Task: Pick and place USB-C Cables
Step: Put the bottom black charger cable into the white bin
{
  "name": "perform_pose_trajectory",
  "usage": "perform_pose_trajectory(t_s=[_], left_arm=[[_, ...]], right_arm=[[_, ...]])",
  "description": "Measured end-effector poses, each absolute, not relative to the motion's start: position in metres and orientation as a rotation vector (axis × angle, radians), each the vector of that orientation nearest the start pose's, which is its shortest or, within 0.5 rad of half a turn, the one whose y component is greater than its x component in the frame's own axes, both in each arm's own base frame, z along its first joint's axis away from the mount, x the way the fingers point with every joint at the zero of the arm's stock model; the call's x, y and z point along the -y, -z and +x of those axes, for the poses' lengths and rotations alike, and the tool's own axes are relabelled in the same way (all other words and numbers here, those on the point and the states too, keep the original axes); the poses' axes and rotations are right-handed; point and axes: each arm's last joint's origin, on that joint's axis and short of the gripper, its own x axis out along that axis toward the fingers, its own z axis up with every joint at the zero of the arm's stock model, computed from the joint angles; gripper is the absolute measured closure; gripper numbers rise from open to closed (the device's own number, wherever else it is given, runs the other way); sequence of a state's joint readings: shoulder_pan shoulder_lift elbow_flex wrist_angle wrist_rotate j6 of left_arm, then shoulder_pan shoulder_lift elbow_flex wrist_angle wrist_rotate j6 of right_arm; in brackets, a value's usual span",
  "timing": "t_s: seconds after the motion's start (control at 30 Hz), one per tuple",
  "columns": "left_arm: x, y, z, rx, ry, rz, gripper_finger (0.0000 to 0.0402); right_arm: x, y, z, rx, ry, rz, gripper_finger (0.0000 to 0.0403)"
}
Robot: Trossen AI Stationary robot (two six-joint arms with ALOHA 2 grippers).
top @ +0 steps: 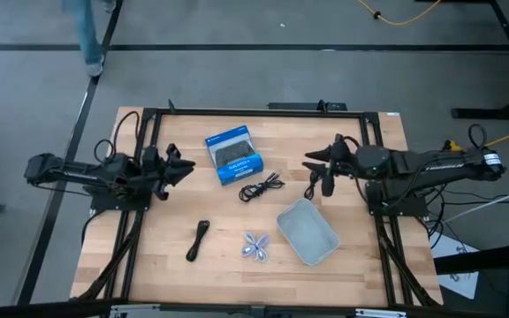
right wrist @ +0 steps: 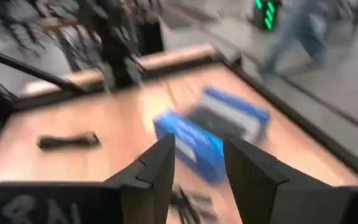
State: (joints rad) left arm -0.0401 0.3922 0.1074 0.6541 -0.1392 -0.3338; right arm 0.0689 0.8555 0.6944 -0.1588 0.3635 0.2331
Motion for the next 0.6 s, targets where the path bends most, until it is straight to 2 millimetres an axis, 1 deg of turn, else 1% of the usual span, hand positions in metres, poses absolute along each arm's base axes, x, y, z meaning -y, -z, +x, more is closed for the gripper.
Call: perform_pose_trajectory(t_s=[0.13,0.2,0.3,0.37,0.47,0.6], left_arm=[[0.001,-0.238,0.142,0.271,-0.085,-0.357,0.0315],[-0.001,-0.243,0.157,0.202,-0.187,-0.353,0.0315],[-0.006,-0.249,0.179,0.052,-0.368,-0.324,0.0315],[-0.008,-0.257,0.193,-0.054,-0.415,-0.299,0.0315],[-0.009,-0.264,0.216,-0.199,-0.415,-0.272,0.0315],[-0.005,-0.269,0.245,-0.359,-0.292,-0.275,0.0315]], right_arm=[[-0.001,-0.286,0.184,-0.366,0.404,0.149,0.0263],[0.0,-0.284,0.183,-0.39,0.425,0.138,0.0263],[0.001,-0.283,0.182,-0.399,0.462,0.149,0.0263],[0.001,-0.283,0.181,-0.393,0.487,0.144,0.0263],[0.002,-0.283,0.181,-0.397,0.489,0.138,0.0263],[0.002,-0.282,0.181,-0.409,0.49,0.134,0.0263]])
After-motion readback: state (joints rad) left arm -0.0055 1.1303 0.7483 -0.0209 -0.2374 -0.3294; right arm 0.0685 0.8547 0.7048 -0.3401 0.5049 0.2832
